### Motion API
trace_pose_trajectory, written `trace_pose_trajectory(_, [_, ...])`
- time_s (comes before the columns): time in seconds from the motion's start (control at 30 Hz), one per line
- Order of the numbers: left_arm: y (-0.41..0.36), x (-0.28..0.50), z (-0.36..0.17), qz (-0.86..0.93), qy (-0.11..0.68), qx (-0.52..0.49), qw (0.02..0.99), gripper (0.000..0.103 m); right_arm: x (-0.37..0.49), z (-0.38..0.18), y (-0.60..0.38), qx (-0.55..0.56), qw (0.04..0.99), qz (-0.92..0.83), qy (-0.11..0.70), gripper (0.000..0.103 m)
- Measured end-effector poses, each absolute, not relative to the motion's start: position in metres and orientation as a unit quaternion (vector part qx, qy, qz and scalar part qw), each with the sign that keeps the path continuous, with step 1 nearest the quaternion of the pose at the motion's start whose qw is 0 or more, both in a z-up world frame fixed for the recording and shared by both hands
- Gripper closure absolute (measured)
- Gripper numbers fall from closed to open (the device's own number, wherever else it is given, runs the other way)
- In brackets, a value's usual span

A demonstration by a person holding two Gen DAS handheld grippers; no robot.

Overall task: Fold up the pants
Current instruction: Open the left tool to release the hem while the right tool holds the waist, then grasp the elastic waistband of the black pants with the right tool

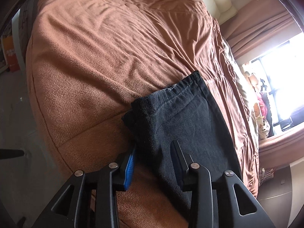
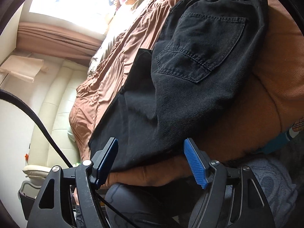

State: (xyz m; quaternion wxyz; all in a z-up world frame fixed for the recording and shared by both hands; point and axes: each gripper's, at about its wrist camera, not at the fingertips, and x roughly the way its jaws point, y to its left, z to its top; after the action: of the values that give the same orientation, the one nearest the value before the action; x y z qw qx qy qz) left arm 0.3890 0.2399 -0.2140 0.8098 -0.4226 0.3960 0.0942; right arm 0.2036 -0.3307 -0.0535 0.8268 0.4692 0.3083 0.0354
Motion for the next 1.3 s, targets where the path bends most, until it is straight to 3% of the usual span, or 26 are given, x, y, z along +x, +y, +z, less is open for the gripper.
trace_pose_trajectory(0.53, [0.214,0.369,-0.207,0.088,0.404,-0.413,0.811,0.065,0.158,-0.048,-0.457,0.489,0.840,-0.060,0.227,0.032])
trace_pose_trajectory(0.93, [0.188,0.368,-0.209,0.094,0.405,-0.413,0.810,0.065,0.211,-0.085,-0.515,0.476,0.841,-0.108,0.233,0.032])
trace_pose_trajectory(1.3, [0.181,0.370,-0.208,0.109,0.406,-0.405,0.812,0.065,0.259,-0.081,-0.526,0.440,0.845,-0.124,0.278,0.032])
